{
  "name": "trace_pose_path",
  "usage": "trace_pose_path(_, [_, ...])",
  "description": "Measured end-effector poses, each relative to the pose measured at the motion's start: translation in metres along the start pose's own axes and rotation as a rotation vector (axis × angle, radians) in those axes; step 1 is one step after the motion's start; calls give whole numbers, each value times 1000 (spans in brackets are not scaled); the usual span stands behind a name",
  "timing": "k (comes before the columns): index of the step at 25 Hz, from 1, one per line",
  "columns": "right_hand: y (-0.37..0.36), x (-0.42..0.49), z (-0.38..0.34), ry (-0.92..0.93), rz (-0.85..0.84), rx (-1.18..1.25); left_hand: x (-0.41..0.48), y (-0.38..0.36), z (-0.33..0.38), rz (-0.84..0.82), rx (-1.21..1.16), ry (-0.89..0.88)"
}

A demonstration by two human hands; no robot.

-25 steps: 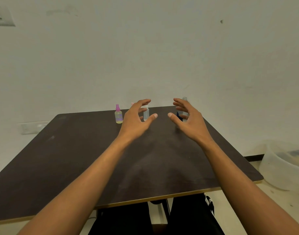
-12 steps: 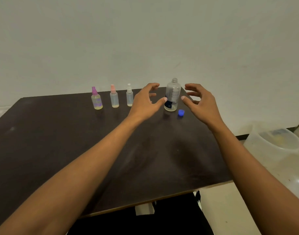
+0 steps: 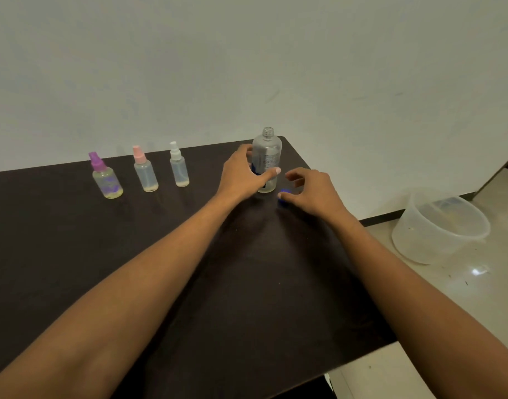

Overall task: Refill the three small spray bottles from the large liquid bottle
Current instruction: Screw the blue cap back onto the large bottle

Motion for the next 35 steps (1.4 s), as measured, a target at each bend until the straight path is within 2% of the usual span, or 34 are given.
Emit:
trace_pose_path(3, [-6, 7, 5, 0, -61, -72, 8, -9, -6, -1, 9, 9])
trace_pose_path(8, [-6, 7, 6, 4, -55, -45, 9, -10, -8, 16, 16, 19])
trace_pose_path(13, [23, -5, -15, 65, 73, 97, -10, 9, 4, 20, -17, -12])
trace_pose_path(21, [95, -42, -92, 290, 263, 302, -70, 58, 27, 43, 3, -34])
trace_pose_path(28, [109, -62, -163, 502, 124, 169, -123, 86, 33, 56, 25, -19])
trace_pose_path(35, [107, -71, -222, 696, -106, -141, -148, 101, 33, 70, 22, -18])
Point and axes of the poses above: each hand's wrist, its own x-axis towards the middle knuckle, its own y-axis out of the back of the hand, z = x × y, the point moved 6 cm from there along x, towards the middle knuckle, and after that the axes turned 8 degrees about -z, right-handed, at the moved point
